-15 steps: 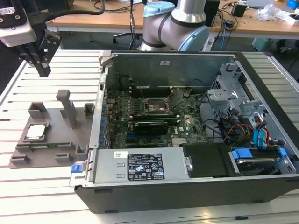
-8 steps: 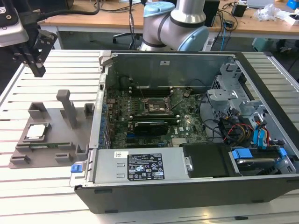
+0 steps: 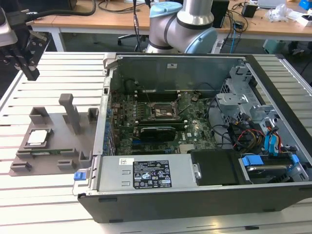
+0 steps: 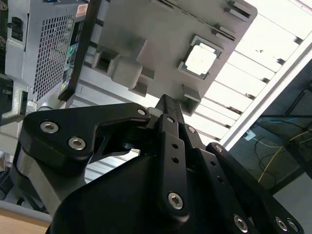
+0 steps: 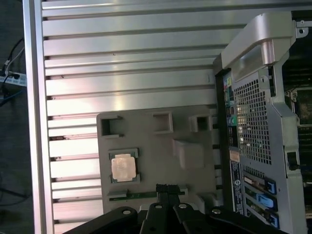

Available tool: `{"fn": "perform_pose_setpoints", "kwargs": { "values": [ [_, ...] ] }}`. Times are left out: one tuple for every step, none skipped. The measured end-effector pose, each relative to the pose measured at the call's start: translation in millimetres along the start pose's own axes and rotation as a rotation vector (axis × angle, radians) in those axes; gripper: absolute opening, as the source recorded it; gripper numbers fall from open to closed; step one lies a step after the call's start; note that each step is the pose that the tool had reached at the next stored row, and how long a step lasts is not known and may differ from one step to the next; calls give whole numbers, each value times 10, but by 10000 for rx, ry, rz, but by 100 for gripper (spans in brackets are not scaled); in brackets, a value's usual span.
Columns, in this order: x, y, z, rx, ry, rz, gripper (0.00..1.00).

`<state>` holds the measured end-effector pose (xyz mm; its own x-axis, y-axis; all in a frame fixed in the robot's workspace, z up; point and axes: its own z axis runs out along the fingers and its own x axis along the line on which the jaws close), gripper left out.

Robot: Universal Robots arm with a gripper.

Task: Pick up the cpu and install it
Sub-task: 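Reach for the cpu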

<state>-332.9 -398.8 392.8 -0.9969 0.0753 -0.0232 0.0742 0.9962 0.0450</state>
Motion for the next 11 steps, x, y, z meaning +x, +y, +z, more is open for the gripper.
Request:
{"fn": "perform_pose_setpoints", "kwargs": {
  "values": [
    [32,-3,-1,0,0,-2,11],
    [61,-5,-1,0,0,-1,11],
    [89,-7,-2,0,0,-1,11],
    [108,-8,-2,0,0,-1,11],
    [137,-11,-2,0,-1,-1,11],
    [185,-14,-3,-1,-1,0,11],
    [231,-17,-4,0,0,0,11],
    [267,-20,-4,0,0,0,11],
    [303,-23,-5,0,0,0,11],
    [329,-25,-5,-1,-1,-1,11],
    [354,-27,-5,0,-1,-1,11]
  ]
}}
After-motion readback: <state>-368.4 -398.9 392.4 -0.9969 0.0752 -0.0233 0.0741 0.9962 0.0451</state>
